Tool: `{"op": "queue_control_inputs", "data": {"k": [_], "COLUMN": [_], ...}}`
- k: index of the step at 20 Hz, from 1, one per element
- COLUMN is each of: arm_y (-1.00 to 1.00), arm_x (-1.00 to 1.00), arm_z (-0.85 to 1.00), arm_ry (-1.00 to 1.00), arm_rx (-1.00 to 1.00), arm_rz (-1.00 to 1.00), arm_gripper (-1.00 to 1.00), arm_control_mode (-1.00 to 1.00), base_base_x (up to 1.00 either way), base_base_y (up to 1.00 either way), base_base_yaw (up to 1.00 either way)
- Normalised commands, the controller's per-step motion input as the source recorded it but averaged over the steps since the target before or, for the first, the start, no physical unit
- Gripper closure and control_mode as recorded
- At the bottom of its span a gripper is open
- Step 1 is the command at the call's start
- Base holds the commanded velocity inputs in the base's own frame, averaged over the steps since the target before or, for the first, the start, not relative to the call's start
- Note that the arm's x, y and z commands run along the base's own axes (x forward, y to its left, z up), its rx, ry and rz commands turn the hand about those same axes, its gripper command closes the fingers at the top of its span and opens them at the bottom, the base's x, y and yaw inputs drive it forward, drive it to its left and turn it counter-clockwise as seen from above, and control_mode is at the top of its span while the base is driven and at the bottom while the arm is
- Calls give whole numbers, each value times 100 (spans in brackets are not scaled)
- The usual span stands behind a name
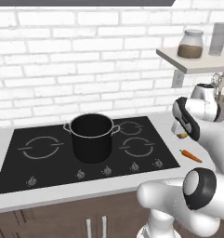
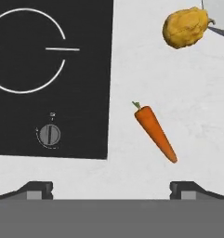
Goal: Put the carrot and squash in the pot. Retrieve the spatula and lightly stir the vegetables in the pot.
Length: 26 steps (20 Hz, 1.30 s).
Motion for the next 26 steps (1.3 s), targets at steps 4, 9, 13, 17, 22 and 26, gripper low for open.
{"op": "queue_control_inputs", "data": {"k": [4, 9, 13, 17, 22, 26], "arm_y": [-50, -21, 0, 0, -4, -9], "arm_x": [2, 25, 18, 21, 21, 11], "arm_z": [-60, -71, -49, -36, -20, -23], "arm_ry": [8, 5, 4, 0, 0, 0], "arm_rx": [-15, -3, -1, 0, 0, 0], "arm_rz": [5, 10, 2, 0, 1, 4], "arm_gripper": [-100, -100, -100, -100, -100, -100], "arm_control_mode": [-100, -100, -100, -100, -100, -100], "base_base_x": [0, 0, 0, 0, 0, 0], "base_base_y": [0, 0, 0, 0, 0, 0], "base_base_yaw": [0, 0, 0, 0, 0, 0]}}
